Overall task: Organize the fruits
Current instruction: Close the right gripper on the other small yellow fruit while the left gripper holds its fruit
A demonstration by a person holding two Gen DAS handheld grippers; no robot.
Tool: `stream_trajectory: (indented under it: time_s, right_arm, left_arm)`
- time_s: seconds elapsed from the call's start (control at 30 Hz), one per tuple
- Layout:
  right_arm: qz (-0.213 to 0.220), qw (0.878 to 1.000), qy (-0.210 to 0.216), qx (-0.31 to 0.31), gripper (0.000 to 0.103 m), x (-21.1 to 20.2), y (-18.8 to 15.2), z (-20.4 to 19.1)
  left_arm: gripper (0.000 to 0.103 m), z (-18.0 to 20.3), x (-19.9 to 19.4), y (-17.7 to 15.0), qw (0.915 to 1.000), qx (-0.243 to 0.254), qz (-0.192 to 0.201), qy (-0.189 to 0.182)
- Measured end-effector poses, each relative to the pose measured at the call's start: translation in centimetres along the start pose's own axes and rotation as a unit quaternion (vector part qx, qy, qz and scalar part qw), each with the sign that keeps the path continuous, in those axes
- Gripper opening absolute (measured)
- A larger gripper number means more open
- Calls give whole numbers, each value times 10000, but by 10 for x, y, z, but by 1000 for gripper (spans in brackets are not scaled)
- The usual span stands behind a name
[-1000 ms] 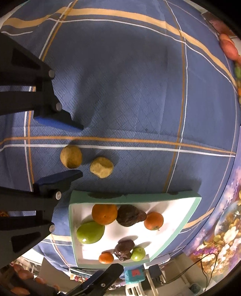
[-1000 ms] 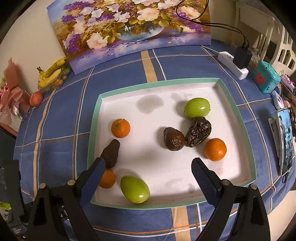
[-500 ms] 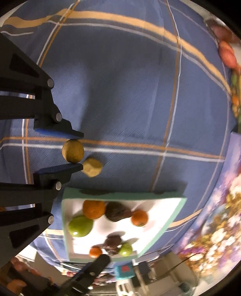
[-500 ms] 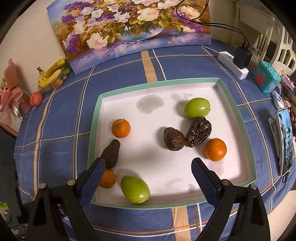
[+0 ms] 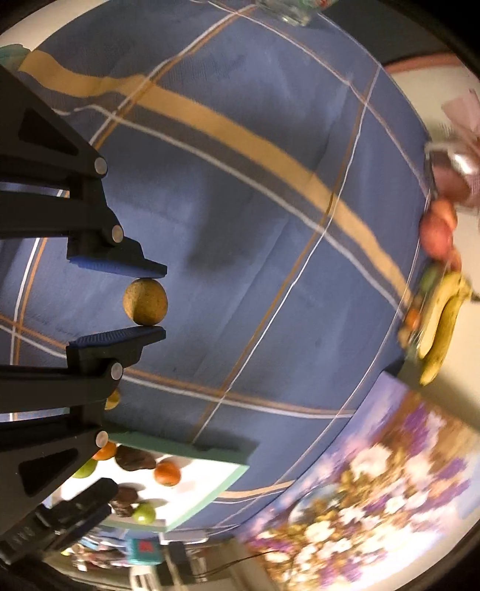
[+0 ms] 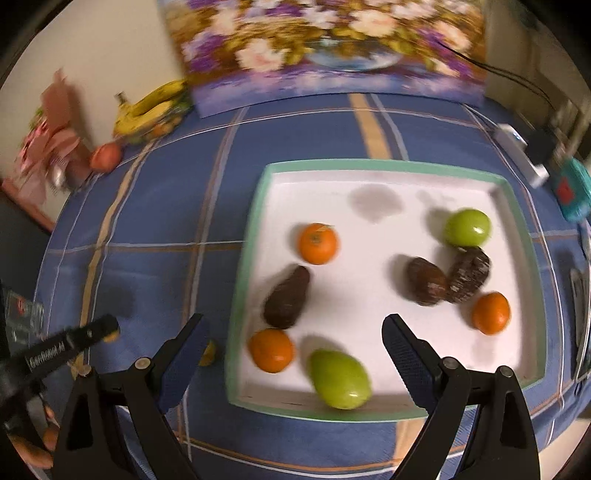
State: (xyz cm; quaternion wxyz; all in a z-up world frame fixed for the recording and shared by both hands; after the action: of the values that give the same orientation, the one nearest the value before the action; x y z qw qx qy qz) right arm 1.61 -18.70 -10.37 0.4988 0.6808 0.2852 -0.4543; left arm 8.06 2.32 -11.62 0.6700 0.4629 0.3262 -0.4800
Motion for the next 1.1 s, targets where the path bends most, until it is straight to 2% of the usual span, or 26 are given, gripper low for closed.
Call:
stream_trajectory:
  time_s: [0.03,0.1,0.23,0.3,0.4,0.67,1.03,1.1]
  right_arm:
    - [19,9999,89,-75,93,0,0,-8]
    - [30,9995,265,-182,80,0,0,-22]
    - [-62,9975,466,-528,66,3,-5,-51]
    - [-152,9954,597,-728,51,7,-10,-67]
    - [-271,9935,598,-932,45,12,-16,-80]
    - [-660,9872,167,-1443,36,37,-32,-99]
    - [-720,9810,-359,-1763,27,55,-36,-101]
    - [-709,9817,-347,-1732,25,56,-34,-102]
  left_arm:
    - [28,-3,-2,1,10000,-65,40,8]
    - [28,-8,-4,2,9998,-151,101,44]
    - [28,-10,-2,4,9996,-234,133,85]
    - [28,-11,-4,5,9995,-280,138,69]
    - [28,-14,-6,5,9995,-294,137,42]
    - [28,-15,-7,5,9995,-279,116,18]
    - [28,-13,-6,6,9996,-247,102,12]
    - [28,-12,-6,5,9996,-250,104,9]
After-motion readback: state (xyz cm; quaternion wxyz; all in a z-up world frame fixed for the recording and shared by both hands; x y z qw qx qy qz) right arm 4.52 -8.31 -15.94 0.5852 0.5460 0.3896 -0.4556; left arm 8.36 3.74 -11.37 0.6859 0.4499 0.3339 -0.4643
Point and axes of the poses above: each gripper's, at about its wrist camera, not at the fingertips, and x roughly the way its jaws point, z to its right, y to its top, the point moved 8 cm from there along x, roughly the way its jaws point, and after that the axes turned 6 degrees about -y, right-handed, at the moved point
